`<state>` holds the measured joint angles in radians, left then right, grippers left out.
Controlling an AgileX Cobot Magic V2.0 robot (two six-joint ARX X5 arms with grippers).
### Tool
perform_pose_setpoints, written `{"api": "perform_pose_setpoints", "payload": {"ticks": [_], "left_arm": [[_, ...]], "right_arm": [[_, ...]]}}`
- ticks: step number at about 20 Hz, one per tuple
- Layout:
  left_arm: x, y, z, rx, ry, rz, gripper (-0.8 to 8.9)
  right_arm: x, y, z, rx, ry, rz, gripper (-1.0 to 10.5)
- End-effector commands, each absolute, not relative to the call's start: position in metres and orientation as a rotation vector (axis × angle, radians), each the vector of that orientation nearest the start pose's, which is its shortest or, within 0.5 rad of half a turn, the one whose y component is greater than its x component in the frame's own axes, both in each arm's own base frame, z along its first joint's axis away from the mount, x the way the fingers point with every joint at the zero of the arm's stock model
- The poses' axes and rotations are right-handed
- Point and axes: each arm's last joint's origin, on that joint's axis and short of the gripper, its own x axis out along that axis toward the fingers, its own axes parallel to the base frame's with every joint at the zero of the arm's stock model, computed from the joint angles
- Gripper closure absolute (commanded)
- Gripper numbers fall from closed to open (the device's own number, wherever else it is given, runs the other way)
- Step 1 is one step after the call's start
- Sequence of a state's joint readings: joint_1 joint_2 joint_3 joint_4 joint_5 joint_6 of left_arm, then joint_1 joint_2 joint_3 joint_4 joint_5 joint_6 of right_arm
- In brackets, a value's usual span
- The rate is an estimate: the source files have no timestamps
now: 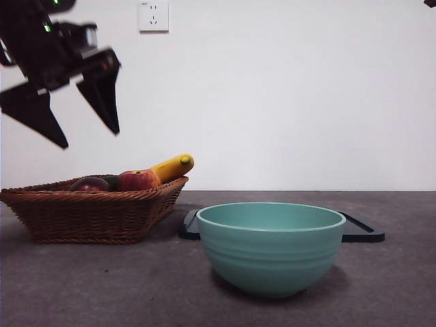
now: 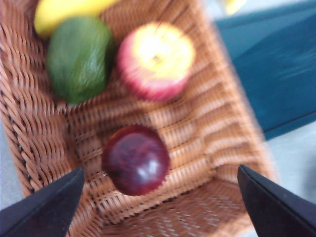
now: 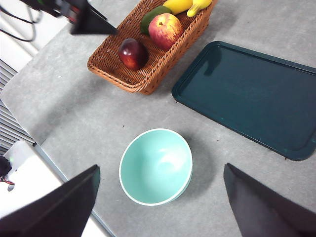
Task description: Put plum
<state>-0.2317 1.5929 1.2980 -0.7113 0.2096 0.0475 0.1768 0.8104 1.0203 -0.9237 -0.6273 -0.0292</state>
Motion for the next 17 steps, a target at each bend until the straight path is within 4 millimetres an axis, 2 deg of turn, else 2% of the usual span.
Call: {"api": "perform_pose_setpoints", "payload": {"ticks": [1, 5, 10, 13, 15, 17], "left_arm": [[0.332, -0.087, 0.259, 0.104, 1.028, -0.428, 3.19], [0.345, -0.091, 0.233, 0.115, 1.082, -0.43, 3.19], [0.354, -0.094, 0.215, 0.116, 1.111, -0.429, 3.21], [0.356, -0.094, 0.209, 0.116, 1.124, -0.428, 3.4], [0.356, -0.094, 0.209, 0.116, 1.124, -0.428, 4.16], [0.356, -0.094, 0.209, 0.116, 1.124, -0.428, 4.4]], "right_arm": [[0.13, 0.041, 0.35, 0.134, 0.684, 0.784, 5.4], [0.13, 0.041, 0.35, 0.134, 0.684, 0.784, 5.4], [0.13, 0.041, 0.35, 0.135, 0.685, 0.784, 5.4], [0.13, 0.041, 0.35, 0.134, 0.684, 0.784, 5.4], [0.13, 0.041, 0.35, 0.134, 0.684, 0.784, 5.4], [0.13, 0.041, 0.35, 0.133, 0.681, 0.784, 5.4]]}}
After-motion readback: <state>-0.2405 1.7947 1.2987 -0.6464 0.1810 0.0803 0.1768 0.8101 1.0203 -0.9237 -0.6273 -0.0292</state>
